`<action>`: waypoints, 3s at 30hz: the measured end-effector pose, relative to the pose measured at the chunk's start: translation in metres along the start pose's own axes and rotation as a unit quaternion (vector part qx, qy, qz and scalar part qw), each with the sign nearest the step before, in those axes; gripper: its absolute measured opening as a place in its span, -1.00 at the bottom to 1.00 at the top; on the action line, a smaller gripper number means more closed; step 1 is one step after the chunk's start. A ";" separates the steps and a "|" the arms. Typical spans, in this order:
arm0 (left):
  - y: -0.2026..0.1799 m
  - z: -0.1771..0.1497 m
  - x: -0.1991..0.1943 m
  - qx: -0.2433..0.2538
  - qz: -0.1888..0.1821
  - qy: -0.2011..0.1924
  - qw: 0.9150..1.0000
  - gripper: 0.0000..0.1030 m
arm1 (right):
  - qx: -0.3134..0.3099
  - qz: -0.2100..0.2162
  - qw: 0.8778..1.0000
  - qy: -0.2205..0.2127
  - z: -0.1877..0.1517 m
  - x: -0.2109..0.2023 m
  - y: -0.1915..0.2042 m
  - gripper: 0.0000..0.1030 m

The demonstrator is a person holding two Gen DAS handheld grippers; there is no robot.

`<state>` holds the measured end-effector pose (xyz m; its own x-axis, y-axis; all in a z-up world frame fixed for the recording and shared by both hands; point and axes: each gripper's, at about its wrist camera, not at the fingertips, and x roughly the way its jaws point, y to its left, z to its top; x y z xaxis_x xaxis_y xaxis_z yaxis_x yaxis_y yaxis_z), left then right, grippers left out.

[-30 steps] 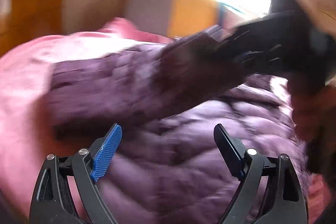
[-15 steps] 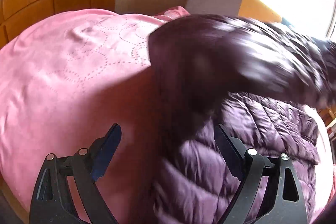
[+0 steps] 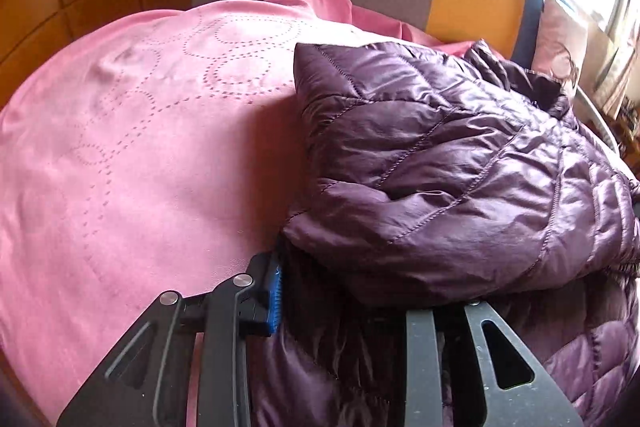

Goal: Fold large clothes

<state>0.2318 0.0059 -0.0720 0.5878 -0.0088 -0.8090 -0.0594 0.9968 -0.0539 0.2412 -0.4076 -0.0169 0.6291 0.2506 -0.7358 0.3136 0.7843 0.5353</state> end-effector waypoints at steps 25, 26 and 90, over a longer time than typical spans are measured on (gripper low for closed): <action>-0.047 0.051 -0.032 0.033 -0.084 -0.072 0.993 0.54 | -0.203 -0.109 0.971 -0.068 -0.035 0.023 0.085 0.91; -0.053 0.054 -0.024 0.037 -0.080 -0.066 0.994 0.54 | -0.198 -0.118 0.971 -0.063 -0.032 0.031 0.082 0.91; -0.023 -0.062 -0.094 0.032 -0.048 -0.081 0.995 0.80 | -0.222 -0.104 0.969 0.010 -0.074 0.074 0.061 0.97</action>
<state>0.1277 -0.0207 -0.0306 0.7105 -0.0955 -0.6972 0.0510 0.9951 -0.0843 0.2542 -0.2995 -0.0689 0.5699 0.0679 -0.8189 0.0924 0.9850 0.1460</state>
